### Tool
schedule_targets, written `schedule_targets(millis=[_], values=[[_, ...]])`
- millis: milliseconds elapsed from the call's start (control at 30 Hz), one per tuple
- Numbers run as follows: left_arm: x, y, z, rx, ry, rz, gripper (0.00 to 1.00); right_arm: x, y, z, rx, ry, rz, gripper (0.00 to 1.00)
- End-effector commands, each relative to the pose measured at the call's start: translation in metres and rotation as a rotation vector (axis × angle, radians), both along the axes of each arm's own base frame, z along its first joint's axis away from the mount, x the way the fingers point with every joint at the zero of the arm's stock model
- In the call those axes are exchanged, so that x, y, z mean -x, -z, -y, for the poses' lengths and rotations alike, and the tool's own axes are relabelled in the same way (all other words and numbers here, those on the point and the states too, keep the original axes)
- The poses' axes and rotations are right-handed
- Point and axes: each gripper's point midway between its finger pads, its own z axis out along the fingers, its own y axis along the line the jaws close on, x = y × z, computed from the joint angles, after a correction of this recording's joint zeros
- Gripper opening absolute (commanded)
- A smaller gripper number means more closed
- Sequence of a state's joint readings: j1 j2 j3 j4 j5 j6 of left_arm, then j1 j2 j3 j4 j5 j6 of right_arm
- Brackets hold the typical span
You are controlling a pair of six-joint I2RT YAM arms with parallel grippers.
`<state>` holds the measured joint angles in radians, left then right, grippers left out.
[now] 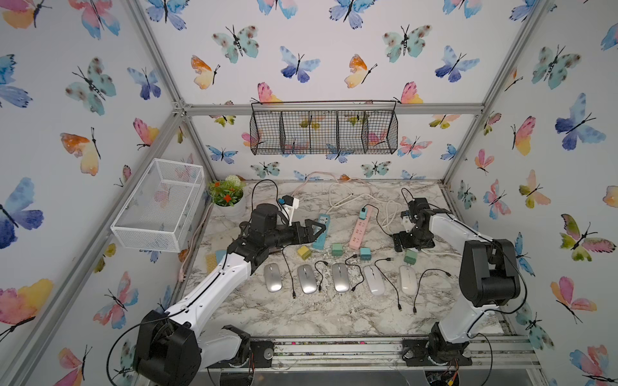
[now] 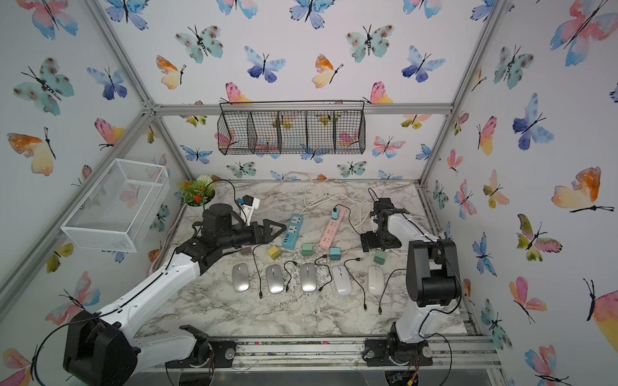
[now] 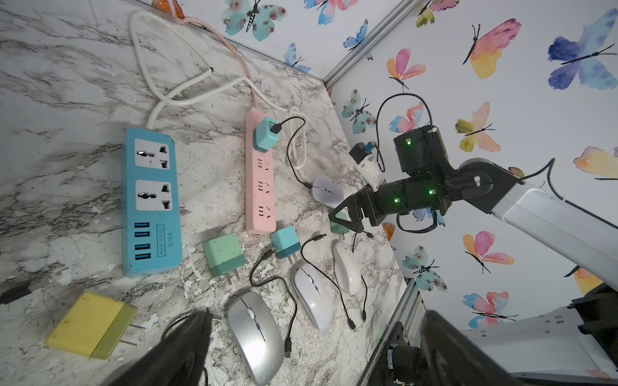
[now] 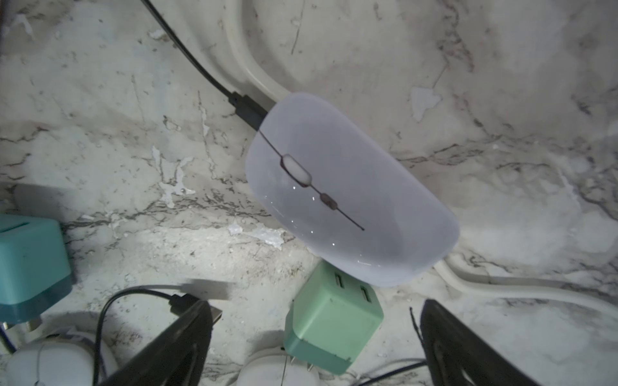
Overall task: Unplug the wireless mouse
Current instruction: Move the mouse to the center of the board.
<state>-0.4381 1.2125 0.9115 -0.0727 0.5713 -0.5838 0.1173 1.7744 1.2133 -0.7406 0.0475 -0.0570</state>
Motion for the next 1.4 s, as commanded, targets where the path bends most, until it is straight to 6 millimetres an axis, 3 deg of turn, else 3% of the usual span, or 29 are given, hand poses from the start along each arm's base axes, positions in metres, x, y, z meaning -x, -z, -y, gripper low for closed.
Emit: schedule_targets(millis=[0, 633, 1033, 1100, 1233, 1367], values=[[0.004, -0.009, -0.004, 0.003, 0.008, 0.02, 0.98, -0.011, 0.001, 0.011, 0.074, -0.048, 0.011, 0.98], [-0.002, -0.008, 0.002, 0.016, 0.018, -0.013, 0.99, -0.05, 0.021, 0.02, 0.073, -0.148, 0.072, 0.98], [-0.006, -0.01, 0.006, 0.029, 0.024, -0.019, 1.0, -0.046, 0.038, 0.003, -0.023, -0.181, 0.01, 0.98], [-0.005, -0.009, 0.006, 0.032, 0.027, -0.022, 1.0, -0.045, 0.039, 0.001, -0.037, -0.177, 0.007, 0.94], [-0.003, -0.009, 0.005, 0.031, 0.029, -0.021, 1.0, -0.044, 0.035, -0.002, -0.055, -0.17, 0.019, 0.77], [-0.002, -0.007, 0.005, 0.028, 0.028, -0.023, 1.0, -0.046, 0.027, -0.002, -0.057, -0.166, 0.039, 0.7]])
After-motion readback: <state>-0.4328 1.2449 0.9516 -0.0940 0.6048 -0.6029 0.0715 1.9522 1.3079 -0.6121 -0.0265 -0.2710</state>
